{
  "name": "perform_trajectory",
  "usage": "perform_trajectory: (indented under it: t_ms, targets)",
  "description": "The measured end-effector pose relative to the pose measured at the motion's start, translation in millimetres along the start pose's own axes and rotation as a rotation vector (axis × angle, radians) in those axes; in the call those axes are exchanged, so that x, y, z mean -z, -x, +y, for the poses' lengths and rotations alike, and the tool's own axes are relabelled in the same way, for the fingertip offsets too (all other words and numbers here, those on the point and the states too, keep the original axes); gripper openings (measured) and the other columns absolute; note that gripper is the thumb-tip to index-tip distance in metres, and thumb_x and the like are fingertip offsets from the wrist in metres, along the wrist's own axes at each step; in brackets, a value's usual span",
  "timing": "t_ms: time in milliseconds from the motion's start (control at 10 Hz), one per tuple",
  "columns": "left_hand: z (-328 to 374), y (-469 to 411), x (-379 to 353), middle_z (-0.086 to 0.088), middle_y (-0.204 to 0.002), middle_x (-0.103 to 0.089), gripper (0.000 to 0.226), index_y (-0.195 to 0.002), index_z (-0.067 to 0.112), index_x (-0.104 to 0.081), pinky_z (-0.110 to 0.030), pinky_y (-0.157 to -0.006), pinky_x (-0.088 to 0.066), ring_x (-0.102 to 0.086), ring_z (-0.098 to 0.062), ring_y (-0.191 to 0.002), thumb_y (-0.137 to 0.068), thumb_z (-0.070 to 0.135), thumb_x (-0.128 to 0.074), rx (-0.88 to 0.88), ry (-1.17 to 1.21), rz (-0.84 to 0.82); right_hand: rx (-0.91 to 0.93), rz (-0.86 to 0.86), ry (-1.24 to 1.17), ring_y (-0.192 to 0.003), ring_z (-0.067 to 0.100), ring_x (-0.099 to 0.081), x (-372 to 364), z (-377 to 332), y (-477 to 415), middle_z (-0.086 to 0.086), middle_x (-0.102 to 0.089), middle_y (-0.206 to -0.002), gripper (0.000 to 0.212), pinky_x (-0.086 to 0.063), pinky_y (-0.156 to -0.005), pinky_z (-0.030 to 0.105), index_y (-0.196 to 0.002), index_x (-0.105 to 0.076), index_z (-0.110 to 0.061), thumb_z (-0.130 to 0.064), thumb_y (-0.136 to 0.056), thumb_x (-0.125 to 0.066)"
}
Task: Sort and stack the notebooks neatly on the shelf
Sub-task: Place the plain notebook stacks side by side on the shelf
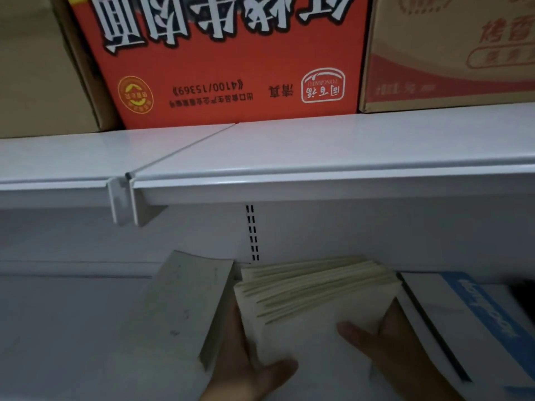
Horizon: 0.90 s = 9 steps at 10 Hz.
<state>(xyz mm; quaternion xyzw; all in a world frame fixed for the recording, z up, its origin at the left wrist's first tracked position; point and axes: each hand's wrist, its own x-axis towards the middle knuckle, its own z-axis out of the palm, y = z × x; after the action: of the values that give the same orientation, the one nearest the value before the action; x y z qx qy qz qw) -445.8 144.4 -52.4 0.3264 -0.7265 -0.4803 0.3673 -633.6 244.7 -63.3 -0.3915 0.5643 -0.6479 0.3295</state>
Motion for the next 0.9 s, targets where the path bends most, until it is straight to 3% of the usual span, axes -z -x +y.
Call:
perform_trajectory:
  t_ms: [100,200,300,400,500,600,700,800,900]
  targets:
    - [10.4,24.1,-14.6,0.032,-0.102,-0.044,0.082,-0.117,0.032,-0.03,0.009,-0.069,-0.035,-0.05,0.021,-0.098,-0.061,0.004,-0.083,0.165,-0.041,0.012,-0.039,-0.007,-0.093,-0.073,-0.013,-0.062,-3.8,2.5,-1.3,-0.016,-0.06,-0.096,0.085,-0.049,-0.068,0.008,-0.097,-0.053,-0.029,-0.028,-0.023,-0.095]
    - [12.0,18.8,-18.3,0.032,-0.095,-0.032,0.083,-0.117,0.028,-0.027,0.012,-0.061,-0.031,-0.047,0.027,-0.084,-0.061,-0.001,-0.081,0.173,-0.072,0.088,-0.094,-0.043,-0.094,-0.064,-0.009,-0.064,7.3,4.2,-7.1,-0.016,-0.066,-0.086,0.066,-0.048,-0.063,0.007,-0.096,-0.056,-0.024,-0.023,-0.04,-0.091]
    - [2.3,14.9,-23.8,0.033,-0.097,-0.029,0.086,-0.107,0.034,-0.022,0.013,-0.06,-0.03,-0.043,0.034,-0.083,-0.058,-0.002,-0.083,0.178,-0.048,0.088,-0.09,-0.035,0.027,-0.06,-0.017,-0.06,5.6,6.8,-12.4,-0.013,-0.06,-0.089,0.035,-0.043,-0.051,-0.001,-0.088,-0.053,-0.029,-0.007,-0.071,-0.074]
    - [-12.7,11.7,-22.7,0.027,-0.111,-0.045,0.086,-0.122,0.032,-0.031,0.009,-0.062,-0.038,-0.045,0.021,-0.093,-0.059,0.007,-0.085,0.248,-0.01,0.009,-0.14,-0.132,0.181,-0.085,-0.011,-0.054,6.3,13.5,-11.5,-0.019,-0.056,-0.098,0.047,-0.043,-0.069,0.005,-0.113,-0.047,-0.028,-0.018,-0.075,-0.071]
    - [-20.6,0.7,-14.1,0.029,-0.107,-0.058,0.075,-0.116,0.036,-0.046,-0.001,-0.073,-0.048,-0.053,0.012,-0.102,-0.055,0.02,-0.088,0.228,0.014,-0.034,-0.178,-0.228,0.256,-0.094,-0.009,-0.05,14.0,11.6,-17.1,-0.023,-0.054,-0.103,0.069,-0.045,-0.083,0.019,-0.123,-0.044,-0.029,-0.035,-0.063,-0.078]
    - [-2.2,-7.5,-3.4,0.011,-0.108,-0.071,0.071,-0.113,0.032,-0.058,-0.034,-0.09,-0.055,-0.067,-0.008,-0.099,-0.048,0.041,-0.086,0.273,0.088,-0.075,-0.244,-0.216,0.11,-0.086,0.001,-0.059,10.0,2.8,-21.9,-0.019,-0.062,-0.093,0.062,-0.051,-0.06,0.012,-0.099,-0.051,-0.039,-0.046,-0.048,-0.085]
    - [21.6,-6.8,24.6,0.003,-0.1,-0.075,0.028,-0.099,0.027,-0.064,-0.029,-0.083,-0.057,-0.071,-0.011,-0.09,-0.073,0.031,-0.074,0.405,0.177,-0.194,-0.42,-0.17,-0.039,-0.08,0.021,-0.065,-3.1,-0.4,-30.2,-0.001,-0.07,-0.084,0.031,-0.053,-0.059,0.031,-0.089,-0.059,-0.026,-0.023,-0.063,-0.075]
    - [33.1,-4.5,84.1,0.009,-0.107,-0.072,0.058,-0.102,0.031,-0.065,-0.025,-0.091,-0.051,-0.067,-0.003,-0.096,-0.049,0.049,-0.081,0.301,0.066,-0.093,-0.546,-0.158,-0.08,-0.084,0.029,-0.066,-23.0,0.4,-35.6,0.01,-0.071,-0.09,0.02,-0.051,-0.064,0.038,-0.088,-0.063,-0.015,-0.023,-0.072,-0.071]
    - [15.5,-10.1,157.6,-0.002,-0.125,-0.061,0.087,-0.115,0.021,-0.064,-0.037,-0.104,-0.039,-0.056,-0.018,-0.115,-0.036,0.052,-0.077,0.32,-0.109,0.175,-0.63,-0.118,-0.067,-0.09,0.032,-0.065,-45.5,12.1,-38.2,0.015,-0.069,-0.099,0.039,-0.052,-0.071,0.04,-0.096,-0.064,-0.009,-0.024,-0.062,-0.075]
